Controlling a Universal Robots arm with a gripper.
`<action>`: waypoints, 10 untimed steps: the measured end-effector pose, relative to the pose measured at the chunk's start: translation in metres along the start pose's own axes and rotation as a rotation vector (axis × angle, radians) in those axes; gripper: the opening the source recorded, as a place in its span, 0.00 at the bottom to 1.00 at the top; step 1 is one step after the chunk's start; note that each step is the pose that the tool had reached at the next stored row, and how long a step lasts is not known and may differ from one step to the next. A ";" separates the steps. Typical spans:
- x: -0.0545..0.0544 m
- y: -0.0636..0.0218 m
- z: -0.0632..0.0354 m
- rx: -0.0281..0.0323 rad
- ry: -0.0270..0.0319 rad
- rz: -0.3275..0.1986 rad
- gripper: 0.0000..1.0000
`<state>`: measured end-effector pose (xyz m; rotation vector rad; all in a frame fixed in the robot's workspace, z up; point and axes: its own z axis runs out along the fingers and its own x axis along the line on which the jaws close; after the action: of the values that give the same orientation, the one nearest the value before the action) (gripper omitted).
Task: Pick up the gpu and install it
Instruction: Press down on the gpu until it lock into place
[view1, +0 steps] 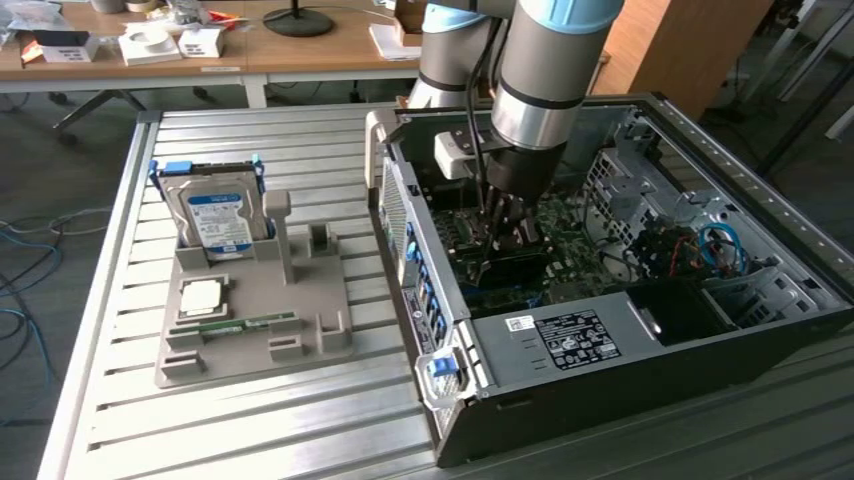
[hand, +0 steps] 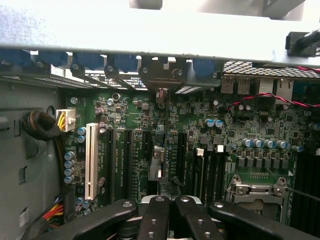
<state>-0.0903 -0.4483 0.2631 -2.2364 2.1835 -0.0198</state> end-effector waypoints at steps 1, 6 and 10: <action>0.000 0.0000 0.0000 0.0000 0.0000 0.000 0.11; 0.000 0.0000 0.0001 0.0001 -0.0001 0.000 0.11; 0.000 0.0000 -0.0008 0.0001 -0.0001 0.000 0.11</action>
<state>-0.0903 -0.4483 0.2639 -2.2363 2.1834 -0.0197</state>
